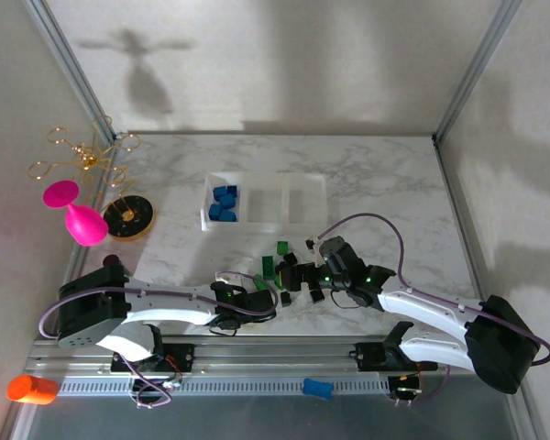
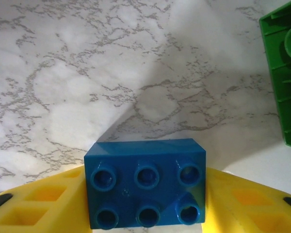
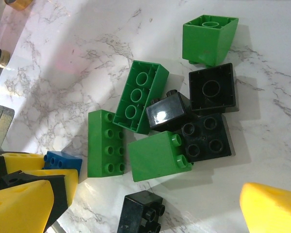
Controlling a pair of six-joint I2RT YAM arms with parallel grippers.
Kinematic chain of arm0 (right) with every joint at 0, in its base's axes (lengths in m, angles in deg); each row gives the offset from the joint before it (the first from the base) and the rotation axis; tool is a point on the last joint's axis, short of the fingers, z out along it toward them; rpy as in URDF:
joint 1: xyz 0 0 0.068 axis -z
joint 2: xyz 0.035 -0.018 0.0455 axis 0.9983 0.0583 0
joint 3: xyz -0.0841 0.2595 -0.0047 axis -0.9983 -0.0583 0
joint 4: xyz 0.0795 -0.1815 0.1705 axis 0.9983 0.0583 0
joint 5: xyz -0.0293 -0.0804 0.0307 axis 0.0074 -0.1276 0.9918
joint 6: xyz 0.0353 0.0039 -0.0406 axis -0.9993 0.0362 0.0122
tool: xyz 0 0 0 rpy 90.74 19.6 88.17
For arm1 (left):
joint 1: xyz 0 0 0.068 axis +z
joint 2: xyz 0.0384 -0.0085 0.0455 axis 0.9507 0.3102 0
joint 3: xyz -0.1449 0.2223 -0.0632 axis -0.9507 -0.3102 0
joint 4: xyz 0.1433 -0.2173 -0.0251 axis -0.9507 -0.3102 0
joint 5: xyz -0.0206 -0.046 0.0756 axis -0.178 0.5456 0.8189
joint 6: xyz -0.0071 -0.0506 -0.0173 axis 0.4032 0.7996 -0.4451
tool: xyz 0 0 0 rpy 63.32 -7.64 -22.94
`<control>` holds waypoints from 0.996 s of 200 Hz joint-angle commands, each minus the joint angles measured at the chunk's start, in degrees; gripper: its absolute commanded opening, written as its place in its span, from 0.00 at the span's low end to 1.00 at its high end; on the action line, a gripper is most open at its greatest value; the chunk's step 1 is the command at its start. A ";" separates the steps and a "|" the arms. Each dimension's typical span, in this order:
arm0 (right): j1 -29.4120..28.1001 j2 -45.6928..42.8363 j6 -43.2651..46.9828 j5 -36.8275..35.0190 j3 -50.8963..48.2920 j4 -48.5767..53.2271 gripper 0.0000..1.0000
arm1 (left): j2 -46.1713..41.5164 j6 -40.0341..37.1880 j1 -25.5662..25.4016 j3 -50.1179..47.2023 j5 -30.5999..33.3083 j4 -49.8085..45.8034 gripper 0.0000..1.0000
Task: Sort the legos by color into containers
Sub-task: Pick up the lego from the middle-left of the table, then place the lego in the container.
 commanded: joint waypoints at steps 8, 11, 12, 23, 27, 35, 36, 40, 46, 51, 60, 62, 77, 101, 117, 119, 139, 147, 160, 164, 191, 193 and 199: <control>0.56 -0.78 -0.78 -0.58 -0.63 -0.91 0.99 | -0.05 2.12 -0.23 0.47 2.18 -0.73 0.50; 0.58 -0.75 -0.73 -0.58 -0.65 -0.93 0.99 | -0.23 2.12 -0.21 0.55 2.34 -0.86 0.50; 0.57 -0.79 -0.77 -0.58 -0.65 -0.92 0.99 | -0.24 2.12 -0.20 0.60 2.33 -0.94 0.50; 0.57 -0.93 -0.73 -0.51 -0.67 -0.82 0.99 | -0.73 1.99 -0.24 0.98 2.84 -1.61 0.49; 0.61 -1.00 -0.81 -0.49 -0.60 -0.82 0.99 | -0.85 1.94 -0.26 1.21 2.93 -1.99 0.49; 0.65 -1.25 -0.87 -0.49 -0.61 -0.82 0.99 | -1.18 1.83 -0.20 1.72 3.41 -2.72 0.49; 0.65 -1.25 -0.87 -0.49 -0.61 -0.82 0.99 | -1.20 1.80 -0.19 1.76 3.48 -2.84 0.49; 0.74 -1.29 -0.88 -0.43 -0.54 -0.82 0.99 | -1.42 1.79 -0.22 2.02 3.67 -3.32 0.49; 0.70 -1.45 -0.90 -0.40 -0.48 -0.73 0.99 | -1.68 1.70 -0.19 2.51 4.02 -3.96 0.49; 0.75 -1.65 -0.97 -0.33 -0.39 -0.66 0.99 | -1.99 1.55 -0.11 2.94 4.44 -4.72 0.49; 0.84 -1.95 -1.07 -0.31 -0.14 -0.62 0.99 | -2.57 1.42 -0.04 3.81 5.41 -6.43 0.49; 0.83 -2.06 -1.07 -0.25 -0.15 -0.57 0.99 | -2.79 1.37 0.00 3.97 5.62 -6.82 0.49; 1.05 -2.58 -1.17 -0.14 0.18 -0.38 0.99 | -4.21 0.63 0.58 5.23 6.89 -8.74 0.49; 1.76 -2.94 -1.77 -0.06 1.07 -0.04 0.99 | -6.83 -0.58 2.74 6.75 9.46 -10.92 0.49; 2.21 -2.45 -2.13 -0.28 1.83 0.06 0.99 | -8.34 -2.57 5.21 7.78 11.24 -10.72 0.49; 2.28 -2.29 -2.19 -0.24 1.92 0.01 0.99 | -8.51 -3.07 5.66 7.96 11.50 -10.50 0.49; 2.75 -1.09 -2.59 -0.16 2.94 -0.73 0.99 | -9.25 -8.34 10.87 10.41 13.29 -9.98 0.48; 2.95 -0.48 -2.75 -0.14 3.36 -0.88 0.99 | -9.24 -10.53 12.88 12.06 14.69 -9.99 0.48; 3.28 0.24 -3.16 -0.06 4.04 -1.37 0.99 | -8.98 -14.55 16.57 14.63 16.22 -9.17 0.49; 3.44 0.49 -3.38 -0.05 4.15 -1.55 0.99 | -8.75 -15.63 17.73 15.22 16.42 -8.95 0.49; 4.18 1.63 -4.56 0.55 4.56 -3.20 0.99 | -6.52 -23.22 25.56 17.92 15.47 -2.25 0.49; 4.24 1.82 -4.69 0.67 4.56 -3.37 0.99 | -6.21 -23.70 26.20 18.20 15.34 -1.88 0.49; 4.37 2.10 -4.83 1.11 4.53 -3.90 0.99 | -5.18 -25.45 28.16 19.06 14.81 -0.23 0.49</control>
